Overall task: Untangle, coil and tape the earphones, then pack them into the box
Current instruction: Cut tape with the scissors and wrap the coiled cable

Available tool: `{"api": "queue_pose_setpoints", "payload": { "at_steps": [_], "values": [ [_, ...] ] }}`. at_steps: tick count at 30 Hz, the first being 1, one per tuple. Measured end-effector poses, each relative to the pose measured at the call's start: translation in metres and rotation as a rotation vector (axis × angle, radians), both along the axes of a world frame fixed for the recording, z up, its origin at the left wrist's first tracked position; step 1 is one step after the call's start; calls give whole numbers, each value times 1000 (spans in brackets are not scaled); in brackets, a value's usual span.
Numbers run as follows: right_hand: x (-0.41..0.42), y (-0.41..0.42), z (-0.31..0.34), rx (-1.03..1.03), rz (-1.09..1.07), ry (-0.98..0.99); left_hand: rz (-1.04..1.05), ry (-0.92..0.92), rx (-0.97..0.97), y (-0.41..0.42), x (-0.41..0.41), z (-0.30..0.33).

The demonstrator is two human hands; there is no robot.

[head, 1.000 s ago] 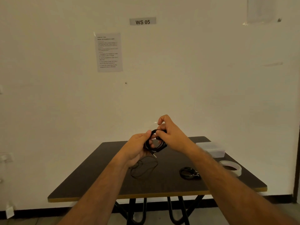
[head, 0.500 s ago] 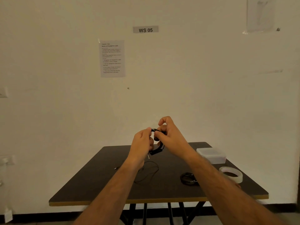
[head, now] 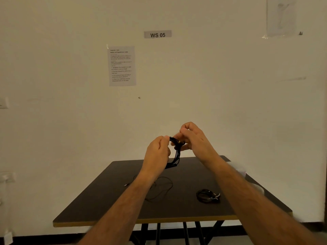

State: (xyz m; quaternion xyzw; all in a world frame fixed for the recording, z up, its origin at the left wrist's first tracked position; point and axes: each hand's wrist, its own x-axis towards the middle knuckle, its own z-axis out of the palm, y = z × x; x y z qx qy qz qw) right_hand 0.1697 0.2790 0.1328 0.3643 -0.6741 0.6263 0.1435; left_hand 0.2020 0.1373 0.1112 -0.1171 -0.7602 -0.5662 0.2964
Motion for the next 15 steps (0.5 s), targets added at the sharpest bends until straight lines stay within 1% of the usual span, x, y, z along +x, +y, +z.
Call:
{"api": "queue_pose_setpoints", "payload": {
  "at_steps": [6, 10, 12, 15],
  "values": [
    [-3, 10, 11, -18, -63, 78, 2, 16, -46, 4, 2, 3],
    [4, 19, 21, -8, -34, 114, -5, 10, -53, 3, 3, 5],
    [7, 23, 25, 78, -25, 138, -9, 10, -60, 3, 3, 5],
    [9, 25, 27, 262, -88, 196, -9, 11, -83, 4, 4, 6]
  ]
}}
